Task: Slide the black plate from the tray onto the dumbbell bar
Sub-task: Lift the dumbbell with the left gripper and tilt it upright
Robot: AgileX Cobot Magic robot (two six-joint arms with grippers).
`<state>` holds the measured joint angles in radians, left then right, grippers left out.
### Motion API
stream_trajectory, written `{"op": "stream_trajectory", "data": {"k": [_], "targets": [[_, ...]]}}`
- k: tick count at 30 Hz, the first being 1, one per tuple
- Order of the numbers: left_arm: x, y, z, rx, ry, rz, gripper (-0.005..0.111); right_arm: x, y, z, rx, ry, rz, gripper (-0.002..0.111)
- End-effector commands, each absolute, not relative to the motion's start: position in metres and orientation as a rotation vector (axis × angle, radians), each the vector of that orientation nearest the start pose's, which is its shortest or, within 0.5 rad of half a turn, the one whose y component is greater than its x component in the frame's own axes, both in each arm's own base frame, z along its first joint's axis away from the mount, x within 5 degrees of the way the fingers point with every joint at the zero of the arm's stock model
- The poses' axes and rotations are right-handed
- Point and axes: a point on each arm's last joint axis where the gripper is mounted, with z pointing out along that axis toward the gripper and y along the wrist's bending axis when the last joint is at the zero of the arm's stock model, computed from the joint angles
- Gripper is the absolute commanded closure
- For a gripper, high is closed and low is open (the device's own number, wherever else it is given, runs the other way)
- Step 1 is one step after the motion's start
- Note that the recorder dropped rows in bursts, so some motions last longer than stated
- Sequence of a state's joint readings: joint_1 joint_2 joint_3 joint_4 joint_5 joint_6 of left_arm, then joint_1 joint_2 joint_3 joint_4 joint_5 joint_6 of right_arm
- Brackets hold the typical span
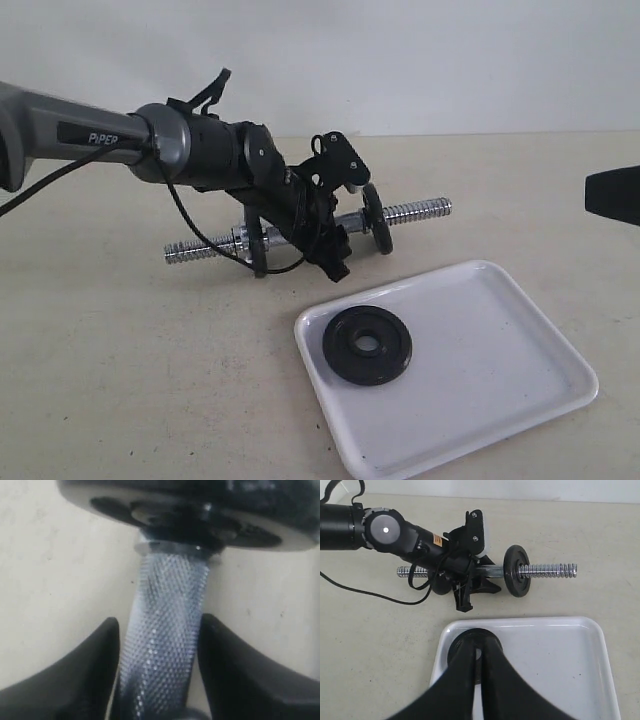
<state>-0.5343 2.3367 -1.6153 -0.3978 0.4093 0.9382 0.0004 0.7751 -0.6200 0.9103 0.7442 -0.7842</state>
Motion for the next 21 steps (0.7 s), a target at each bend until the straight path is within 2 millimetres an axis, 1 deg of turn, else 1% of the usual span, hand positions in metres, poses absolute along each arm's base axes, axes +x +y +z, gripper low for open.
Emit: {"op": "stream_trajectory", "data": {"k": [1,3,4,5,6,7,8,13,16,20,21], "targets": [[0.392,-0.248,0.073,1.527,2.372,-0.221,0.103,0.140,0.049,0.311,-0.364,2.073,0.588,0.108],[0.393,-0.246,0.083,1.510,2.380,-0.182,0.103,0.140,0.049,0.311,-0.364,2.073,0.588,0.108],[0.393,-0.244,0.094,1.476,2.401,-0.155,0.103,0.140,0.049,0.311,-0.364,2.073,0.588,0.108],[0.393,-0.243,0.098,1.452,2.416,-0.152,0.103,0.140,0.049,0.311,-0.364,2.073,0.588,0.108],[0.393,-0.241,0.109,1.433,2.421,-0.127,0.103,0.140,0.049,0.311,-0.370,2.070,0.583,0.108],[0.393,-0.240,0.112,1.430,2.424,-0.119,0.103,0.140,0.049,0.311,-0.370,2.070,0.583,0.108],[0.392,-0.239,0.122,1.422,2.415,-0.109,0.103,0.140,0.049,0.311,-0.370,2.070,0.583,0.108],[0.392,-0.239,0.152,1.362,2.366,-0.108,0.103,0.140,0.049,0.311,-0.372,2.070,0.582,0.108],[0.391,-0.238,0.164,1.357,2.350,-0.107,0.103,0.140,0.049,0.311,-0.373,2.068,0.580,0.108],[0.390,-0.237,0.171,1.347,2.344,-0.109,0.103,0.140,0.049,0.311,-0.376,2.066,0.575,0.108],[0.389,-0.237,0.175,1.335,2.338,-0.110,0.103,0.140,0.049,0.311,-0.377,2.064,0.573,0.108]]}}
